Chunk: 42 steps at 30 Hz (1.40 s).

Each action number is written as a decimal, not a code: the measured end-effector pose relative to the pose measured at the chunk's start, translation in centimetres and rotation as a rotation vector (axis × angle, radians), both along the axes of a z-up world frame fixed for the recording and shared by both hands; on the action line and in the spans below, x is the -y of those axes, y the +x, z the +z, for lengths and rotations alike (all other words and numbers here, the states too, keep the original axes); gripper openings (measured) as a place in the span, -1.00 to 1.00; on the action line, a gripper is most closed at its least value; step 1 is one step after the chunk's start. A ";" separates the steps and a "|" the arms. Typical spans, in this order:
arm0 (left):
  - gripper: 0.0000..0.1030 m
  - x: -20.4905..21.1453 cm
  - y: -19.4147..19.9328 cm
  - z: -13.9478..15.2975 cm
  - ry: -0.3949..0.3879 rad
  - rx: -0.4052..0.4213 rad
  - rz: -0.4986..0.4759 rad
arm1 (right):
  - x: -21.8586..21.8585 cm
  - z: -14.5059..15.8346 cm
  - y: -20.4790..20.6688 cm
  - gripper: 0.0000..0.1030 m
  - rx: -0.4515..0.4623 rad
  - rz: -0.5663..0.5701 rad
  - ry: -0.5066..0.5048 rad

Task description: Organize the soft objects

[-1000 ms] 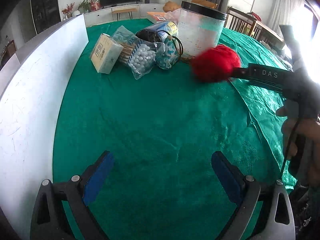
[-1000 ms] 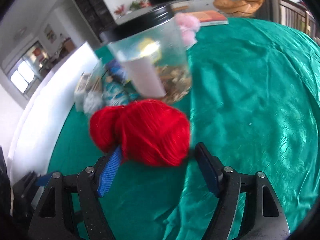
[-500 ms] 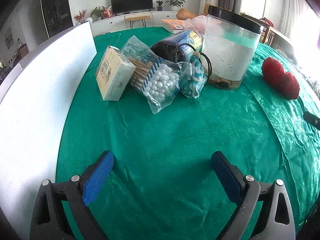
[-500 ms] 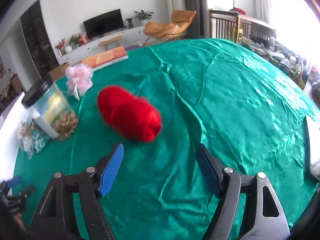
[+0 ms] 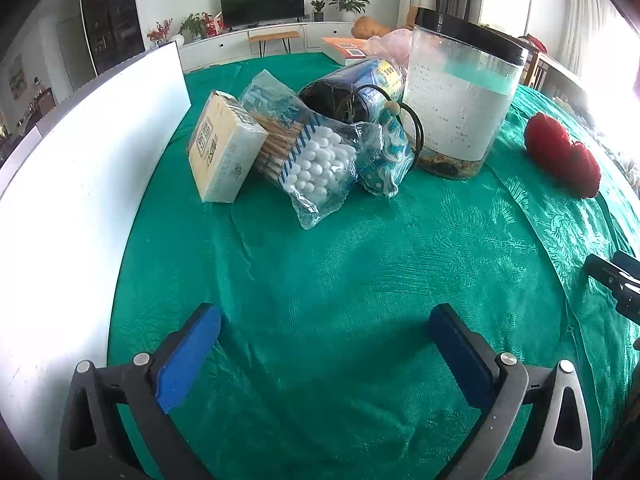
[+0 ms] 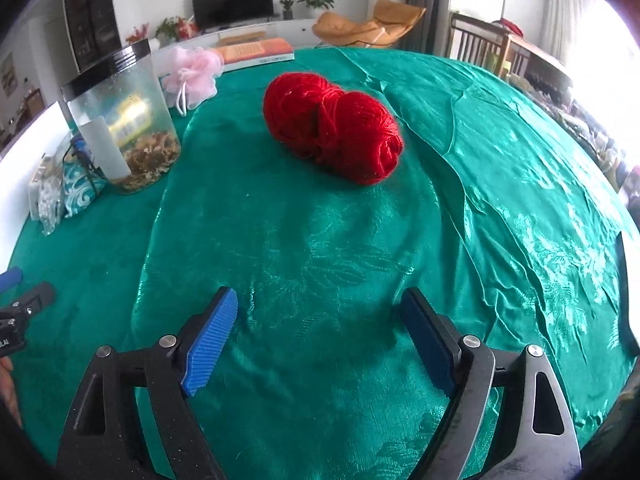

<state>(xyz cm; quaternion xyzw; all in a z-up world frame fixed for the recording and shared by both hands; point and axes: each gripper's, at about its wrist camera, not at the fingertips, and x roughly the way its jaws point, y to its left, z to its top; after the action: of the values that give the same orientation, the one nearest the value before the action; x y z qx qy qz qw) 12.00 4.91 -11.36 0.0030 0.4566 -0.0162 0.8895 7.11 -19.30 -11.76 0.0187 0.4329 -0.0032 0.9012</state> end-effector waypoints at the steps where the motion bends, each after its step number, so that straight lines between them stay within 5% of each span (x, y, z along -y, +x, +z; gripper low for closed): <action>1: 1.00 0.0 0.1 0.0 0.000 0.000 0.000 | 0.0 0.0 0.0 0.69 0.000 0.001 0.000; 42: 1.00 0.0 0.0 0.0 -0.001 0.000 0.000 | -0.3 0.0 0.1 0.80 -0.008 0.014 -0.001</action>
<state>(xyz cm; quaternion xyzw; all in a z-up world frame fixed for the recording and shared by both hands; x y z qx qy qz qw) 12.04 4.95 -11.40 0.0025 0.4565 -0.0162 0.8896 7.22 -18.96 -11.72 0.0153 0.4365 0.0032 0.8995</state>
